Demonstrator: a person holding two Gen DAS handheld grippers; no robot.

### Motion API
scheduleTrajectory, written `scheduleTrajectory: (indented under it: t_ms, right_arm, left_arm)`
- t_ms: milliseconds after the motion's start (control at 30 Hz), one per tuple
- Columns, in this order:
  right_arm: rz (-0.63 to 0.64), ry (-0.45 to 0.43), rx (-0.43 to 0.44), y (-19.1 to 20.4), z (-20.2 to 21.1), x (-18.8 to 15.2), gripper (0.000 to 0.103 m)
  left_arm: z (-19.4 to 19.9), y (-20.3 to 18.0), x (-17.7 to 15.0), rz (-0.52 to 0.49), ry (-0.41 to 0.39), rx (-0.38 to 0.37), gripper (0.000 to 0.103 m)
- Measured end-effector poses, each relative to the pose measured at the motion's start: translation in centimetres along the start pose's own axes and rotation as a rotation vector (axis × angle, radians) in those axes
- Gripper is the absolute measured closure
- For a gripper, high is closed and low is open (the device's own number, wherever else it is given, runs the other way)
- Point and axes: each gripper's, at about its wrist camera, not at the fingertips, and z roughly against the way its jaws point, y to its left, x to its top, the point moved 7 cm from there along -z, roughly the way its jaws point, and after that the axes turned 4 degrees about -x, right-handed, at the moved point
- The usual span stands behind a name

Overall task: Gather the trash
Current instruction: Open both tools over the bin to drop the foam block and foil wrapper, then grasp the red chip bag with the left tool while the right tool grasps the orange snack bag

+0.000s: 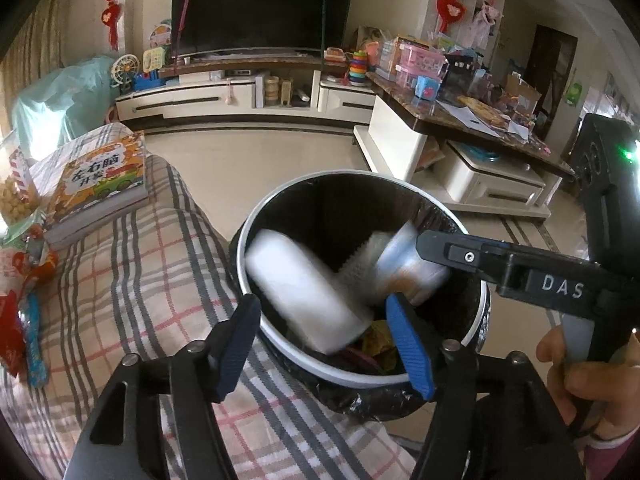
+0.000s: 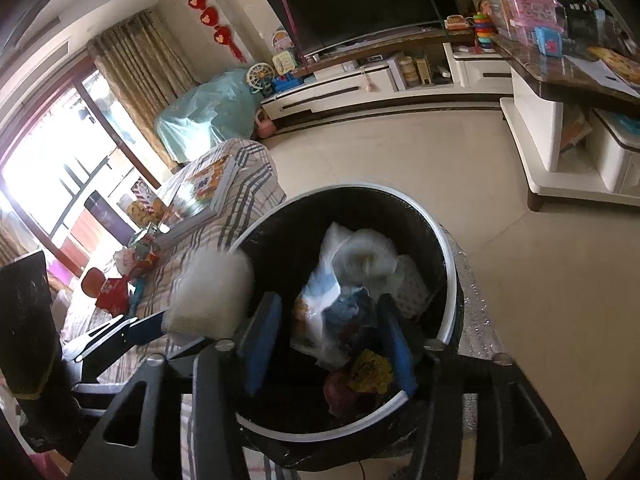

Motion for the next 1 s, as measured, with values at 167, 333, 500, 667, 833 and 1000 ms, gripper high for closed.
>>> scheduleTrajectory:
  t_ms: [167,333,500,667,833,1000]
  right_arm:
    - [-0.014,-0.034,0.004,0.0,0.9,0.1,0.039]
    - [-0.035,-0.06,0.015,0.5,1.8,-0.3,0.029]
    - [-0.03,-0.066,0.036,2.4,2.1,-1.5,0.027]
    - [0.0,-0.055,0.069,5.0,1.7,-2.8,0.027]
    - [0.041,-0.034,0.104,8.0,1.1,-4.3,0.026]
    - [0.08,-0.013,0.141,11.0,0.4,-5.1,0.025]
  left_arm:
    - [0.9,0.6,-0.8,0.036,-0.012,-0.009,0.032]
    - [2.7,1.9,-2.5,0.08,-0.034,0.008,0.032]
    - [4.2,3.8,-4.5,0.131,-0.037,0.036,0.032]
    - [6.1,6.2,-7.2,0.191,-0.033,0.069,0.032]
    - [8.7,8.5,-9.3,0.257,-0.05,0.109,0.032]
    - [11.4,10.5,-10.7,0.32,-0.075,0.138,0.032]
